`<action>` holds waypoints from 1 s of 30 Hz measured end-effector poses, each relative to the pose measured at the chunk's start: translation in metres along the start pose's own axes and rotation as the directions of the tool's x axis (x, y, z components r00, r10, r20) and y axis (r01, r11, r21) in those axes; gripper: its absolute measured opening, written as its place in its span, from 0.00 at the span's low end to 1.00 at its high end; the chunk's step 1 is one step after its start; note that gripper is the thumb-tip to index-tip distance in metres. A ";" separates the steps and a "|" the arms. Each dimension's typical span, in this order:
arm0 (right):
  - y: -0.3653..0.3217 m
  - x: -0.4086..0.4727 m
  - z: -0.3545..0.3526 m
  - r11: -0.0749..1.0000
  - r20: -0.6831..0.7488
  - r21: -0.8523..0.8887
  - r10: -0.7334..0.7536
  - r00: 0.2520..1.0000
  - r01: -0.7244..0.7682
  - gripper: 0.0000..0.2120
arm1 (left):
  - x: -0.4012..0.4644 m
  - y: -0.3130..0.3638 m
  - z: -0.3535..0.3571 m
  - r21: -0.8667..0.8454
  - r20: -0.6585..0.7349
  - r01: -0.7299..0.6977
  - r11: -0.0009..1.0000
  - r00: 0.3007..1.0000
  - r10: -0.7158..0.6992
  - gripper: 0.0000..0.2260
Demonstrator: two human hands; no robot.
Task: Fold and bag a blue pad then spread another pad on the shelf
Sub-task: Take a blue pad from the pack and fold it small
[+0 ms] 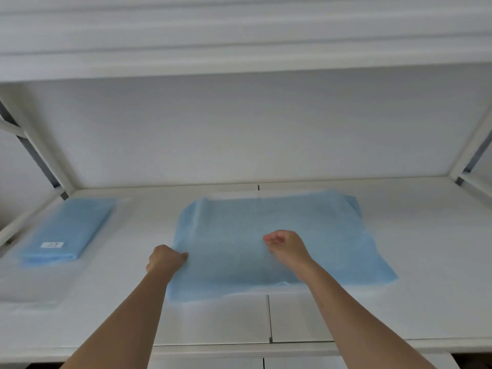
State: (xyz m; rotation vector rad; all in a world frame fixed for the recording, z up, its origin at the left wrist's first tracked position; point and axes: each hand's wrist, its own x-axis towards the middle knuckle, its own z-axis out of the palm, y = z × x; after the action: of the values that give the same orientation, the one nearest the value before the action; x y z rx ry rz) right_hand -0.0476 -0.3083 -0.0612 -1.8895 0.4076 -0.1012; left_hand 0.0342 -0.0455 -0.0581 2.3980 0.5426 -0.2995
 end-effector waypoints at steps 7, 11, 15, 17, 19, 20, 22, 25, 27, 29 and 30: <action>-0.005 -0.007 0.018 0.990 0.081 -0.126 0.077 0.994 -0.066 0.13 | 0.010 -0.001 -0.003 -0.059 0.076 -0.078 0.995 0.994 0.083 0.14; -0.006 -0.010 0.017 0.982 0.104 -0.161 0.112 0.988 -0.094 0.14 | 0.015 0.005 -0.005 -0.106 0.123 -0.094 0.990 0.987 0.107 0.10; -0.006 -0.011 0.014 0.983 0.145 -0.120 0.156 0.977 -0.139 0.13 | 0.002 0.027 -0.011 -0.152 0.196 -0.153 0.976 0.964 0.182 0.09; -0.009 -0.009 0.011 0.983 0.160 -0.093 0.173 0.972 -0.159 0.13 | -0.009 0.044 -0.011 -0.193 0.213 -0.228 0.954 0.940 0.268 0.08; -0.013 -0.007 0.006 0.979 0.179 -0.036 0.206 0.962 -0.203 0.12 | -0.019 0.061 -0.005 -0.223 0.235 -0.296 0.929 0.908 0.346 0.13; -0.015 -0.006 0.004 0.972 0.193 0.003 0.228 0.954 -0.233 0.11 | -0.022 0.068 -0.002 -0.234 0.248 -0.319 0.918 0.894 0.373 0.16; -0.017 -0.007 -0.003 0.958 0.210 0.072 0.258 0.943 -0.278 0.09 | -0.029 0.081 0.009 -0.245 0.292 -0.335 0.910 0.869 0.399 0.17; -0.015 -0.004 -0.020 0.954 0.192 0.096 0.264 0.945 -0.285 0.11 | -0.045 0.102 0.025 -0.295 0.353 -0.342 0.892 0.829 0.434 0.10; -0.013 -0.003 -0.037 0.957 0.169 0.105 0.249 0.954 -0.269 0.09 | -0.058 0.114 0.036 -0.312 0.364 -0.352 0.882 0.814 0.453 0.06; -0.010 -0.001 -0.055 0.959 0.135 0.134 0.231 0.963 -0.249 0.08 | -0.072 0.128 0.049 -0.315 0.374 -0.367 0.875 0.799 0.470 0.06; -0.009 0.000 -0.064 0.960 0.113 0.147 0.223 0.968 -0.238 0.08 | -0.078 0.135 0.055 -0.311 0.378 -0.376 0.873 0.794 0.477 0.08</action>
State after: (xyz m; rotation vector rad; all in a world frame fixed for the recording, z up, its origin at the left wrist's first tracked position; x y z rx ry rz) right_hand -0.0628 -0.3634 -0.0306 -1.6700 0.5362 0.1094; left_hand 0.0217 -0.1995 0.0009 2.0626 -0.1815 -0.5340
